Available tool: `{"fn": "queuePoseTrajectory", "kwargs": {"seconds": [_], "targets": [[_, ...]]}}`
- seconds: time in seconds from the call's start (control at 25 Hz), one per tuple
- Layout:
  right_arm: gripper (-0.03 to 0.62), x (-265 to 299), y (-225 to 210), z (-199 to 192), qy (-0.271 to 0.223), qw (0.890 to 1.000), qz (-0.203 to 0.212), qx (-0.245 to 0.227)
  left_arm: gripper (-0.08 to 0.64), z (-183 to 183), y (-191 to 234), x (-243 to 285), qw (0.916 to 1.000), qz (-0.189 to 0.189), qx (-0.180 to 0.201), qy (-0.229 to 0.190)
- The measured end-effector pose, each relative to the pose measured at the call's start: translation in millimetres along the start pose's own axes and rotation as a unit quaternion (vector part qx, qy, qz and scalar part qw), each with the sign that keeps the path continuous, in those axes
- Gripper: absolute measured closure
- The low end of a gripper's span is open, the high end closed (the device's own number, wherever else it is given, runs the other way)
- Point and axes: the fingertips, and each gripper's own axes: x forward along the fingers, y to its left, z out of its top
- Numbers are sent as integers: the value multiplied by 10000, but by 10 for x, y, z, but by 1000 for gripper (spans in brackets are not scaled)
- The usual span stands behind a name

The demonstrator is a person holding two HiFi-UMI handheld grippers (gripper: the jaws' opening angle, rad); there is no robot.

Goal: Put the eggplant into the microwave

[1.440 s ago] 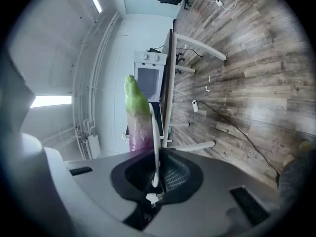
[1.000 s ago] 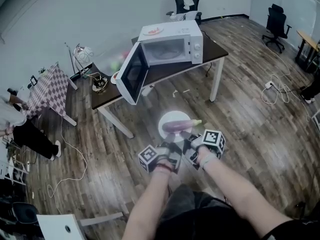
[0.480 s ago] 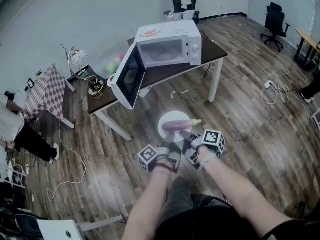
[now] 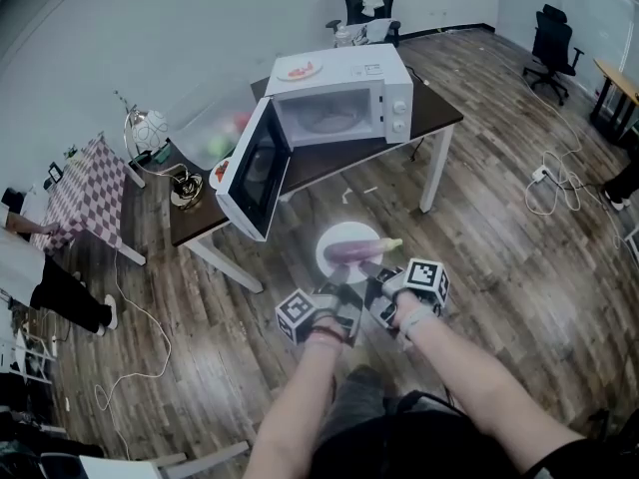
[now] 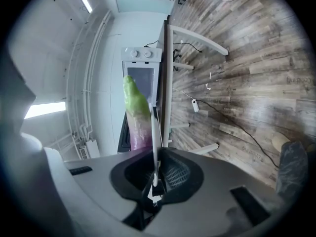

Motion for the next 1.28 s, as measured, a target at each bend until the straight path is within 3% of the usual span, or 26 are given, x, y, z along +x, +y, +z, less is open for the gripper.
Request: {"fn": "queuePoseTrajectory", "kwargs": {"seconds": [0.8, 1.28], "targets": [[566, 1009, 180, 832, -324, 9992, 9, 213, 535, 809, -162, 1087, 9989, 152, 102, 425], [565, 1395, 226, 1018, -432, 9988, 81, 226, 535, 1142, -187, 1364, 9982, 166, 103, 566]]}}
